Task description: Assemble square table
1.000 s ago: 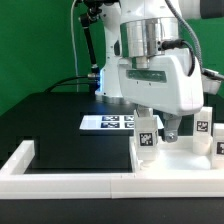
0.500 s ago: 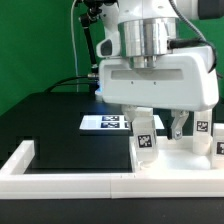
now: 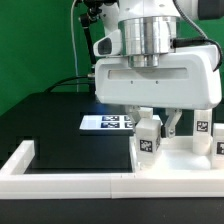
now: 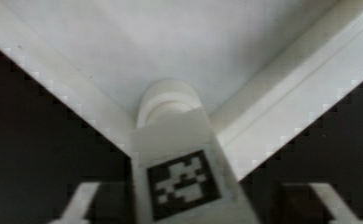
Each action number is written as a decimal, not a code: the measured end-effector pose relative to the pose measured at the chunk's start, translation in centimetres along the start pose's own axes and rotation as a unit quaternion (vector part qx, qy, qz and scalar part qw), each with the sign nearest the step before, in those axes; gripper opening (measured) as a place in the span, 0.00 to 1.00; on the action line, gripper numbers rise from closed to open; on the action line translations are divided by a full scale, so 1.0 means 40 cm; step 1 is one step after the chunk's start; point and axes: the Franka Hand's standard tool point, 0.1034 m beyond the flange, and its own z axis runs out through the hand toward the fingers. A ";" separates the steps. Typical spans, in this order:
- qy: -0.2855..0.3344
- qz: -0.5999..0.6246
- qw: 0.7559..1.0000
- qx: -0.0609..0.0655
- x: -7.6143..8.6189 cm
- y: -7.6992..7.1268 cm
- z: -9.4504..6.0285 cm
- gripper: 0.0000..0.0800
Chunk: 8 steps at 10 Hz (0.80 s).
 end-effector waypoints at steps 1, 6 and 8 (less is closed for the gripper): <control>-0.001 0.044 0.999 0.000 -0.001 -0.001 0.000 0.37; -0.016 0.295 0.955 -0.001 -0.030 -0.022 0.012 0.37; -0.021 0.387 0.922 0.014 -0.032 -0.032 0.014 0.37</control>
Offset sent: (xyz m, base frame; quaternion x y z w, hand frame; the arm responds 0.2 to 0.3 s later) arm 0.0017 0.0012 -0.0006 -0.0159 -0.0109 0.2928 0.9560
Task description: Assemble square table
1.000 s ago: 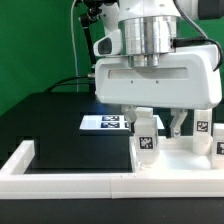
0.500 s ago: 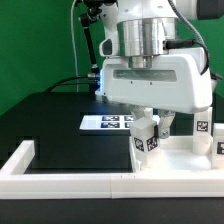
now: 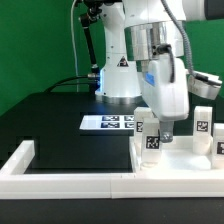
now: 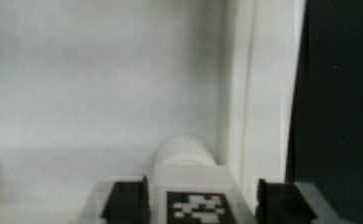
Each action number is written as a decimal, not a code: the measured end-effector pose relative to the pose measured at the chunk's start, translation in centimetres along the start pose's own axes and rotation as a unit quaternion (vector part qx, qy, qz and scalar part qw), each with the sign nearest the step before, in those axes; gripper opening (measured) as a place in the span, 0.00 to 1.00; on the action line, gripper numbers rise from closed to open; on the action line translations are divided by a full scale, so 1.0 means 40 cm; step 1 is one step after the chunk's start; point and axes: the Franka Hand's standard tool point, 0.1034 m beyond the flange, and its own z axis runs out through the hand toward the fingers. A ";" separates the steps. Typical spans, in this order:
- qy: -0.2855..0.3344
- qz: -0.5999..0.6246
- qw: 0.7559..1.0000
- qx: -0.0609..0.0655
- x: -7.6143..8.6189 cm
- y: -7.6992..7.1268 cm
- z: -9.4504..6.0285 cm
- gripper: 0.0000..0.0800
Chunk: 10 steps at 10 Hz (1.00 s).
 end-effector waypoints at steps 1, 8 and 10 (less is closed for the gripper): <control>-0.001 0.022 1.000 0.001 0.002 -0.001 -0.001 0.37; 0.004 -0.241 0.970 -0.011 0.008 0.016 -0.002 0.81; 0.011 -0.355 0.935 -0.020 0.013 0.017 -0.002 0.81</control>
Offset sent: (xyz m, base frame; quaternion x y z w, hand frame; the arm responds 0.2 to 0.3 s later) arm 0.0000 0.0000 0.0000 0.0000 0.0000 -0.0650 0.9979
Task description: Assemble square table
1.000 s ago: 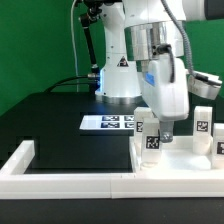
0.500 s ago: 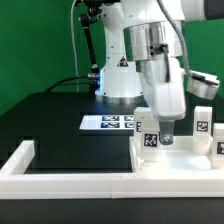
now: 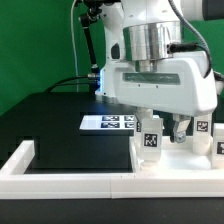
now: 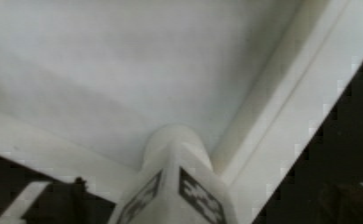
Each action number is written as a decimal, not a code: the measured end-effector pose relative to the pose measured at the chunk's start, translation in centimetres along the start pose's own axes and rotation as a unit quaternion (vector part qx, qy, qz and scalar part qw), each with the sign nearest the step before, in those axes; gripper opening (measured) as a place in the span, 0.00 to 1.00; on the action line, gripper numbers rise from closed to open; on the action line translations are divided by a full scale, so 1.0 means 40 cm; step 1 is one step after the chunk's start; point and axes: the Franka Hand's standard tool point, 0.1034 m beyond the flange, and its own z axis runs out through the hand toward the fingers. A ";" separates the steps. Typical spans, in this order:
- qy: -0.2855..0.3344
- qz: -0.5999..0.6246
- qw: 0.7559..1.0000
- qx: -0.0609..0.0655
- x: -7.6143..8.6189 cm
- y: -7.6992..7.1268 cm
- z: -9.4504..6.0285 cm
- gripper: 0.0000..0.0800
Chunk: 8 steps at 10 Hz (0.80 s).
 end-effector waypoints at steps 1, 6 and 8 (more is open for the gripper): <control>0.012 -0.102 0.995 -0.017 0.002 -0.002 -0.003 0.81; 0.013 -0.177 0.984 -0.027 -0.010 -0.002 0.006 0.55; 0.014 -0.102 0.994 -0.028 -0.006 0.005 0.008 0.37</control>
Offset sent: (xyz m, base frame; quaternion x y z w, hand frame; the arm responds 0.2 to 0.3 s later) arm 0.0000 0.0000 0.0000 0.0000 0.0000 -0.0650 0.9979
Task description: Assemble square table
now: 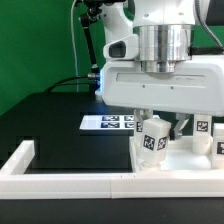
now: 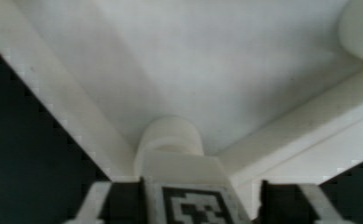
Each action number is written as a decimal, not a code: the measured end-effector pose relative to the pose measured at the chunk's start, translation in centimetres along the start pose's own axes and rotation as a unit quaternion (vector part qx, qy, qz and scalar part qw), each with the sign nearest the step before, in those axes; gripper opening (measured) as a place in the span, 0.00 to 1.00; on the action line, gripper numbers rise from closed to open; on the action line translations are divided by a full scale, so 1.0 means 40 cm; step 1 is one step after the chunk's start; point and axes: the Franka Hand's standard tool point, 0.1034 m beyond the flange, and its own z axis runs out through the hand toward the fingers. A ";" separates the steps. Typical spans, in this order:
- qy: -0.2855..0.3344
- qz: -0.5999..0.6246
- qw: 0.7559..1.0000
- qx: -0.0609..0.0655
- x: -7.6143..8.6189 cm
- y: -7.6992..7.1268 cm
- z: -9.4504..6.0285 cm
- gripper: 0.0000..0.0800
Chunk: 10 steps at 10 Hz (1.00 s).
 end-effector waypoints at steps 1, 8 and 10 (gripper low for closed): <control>0.000 0.034 0.999 0.000 0.000 -0.002 0.001 0.37; -0.029 0.356 0.933 0.034 0.012 -0.014 0.006 0.37; -0.014 0.222 0.974 0.028 -0.001 -0.009 0.005 0.37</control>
Offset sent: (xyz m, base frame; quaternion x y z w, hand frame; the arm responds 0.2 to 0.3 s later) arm 0.0027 -0.0083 -0.0112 0.0039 -0.0301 0.3876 0.9213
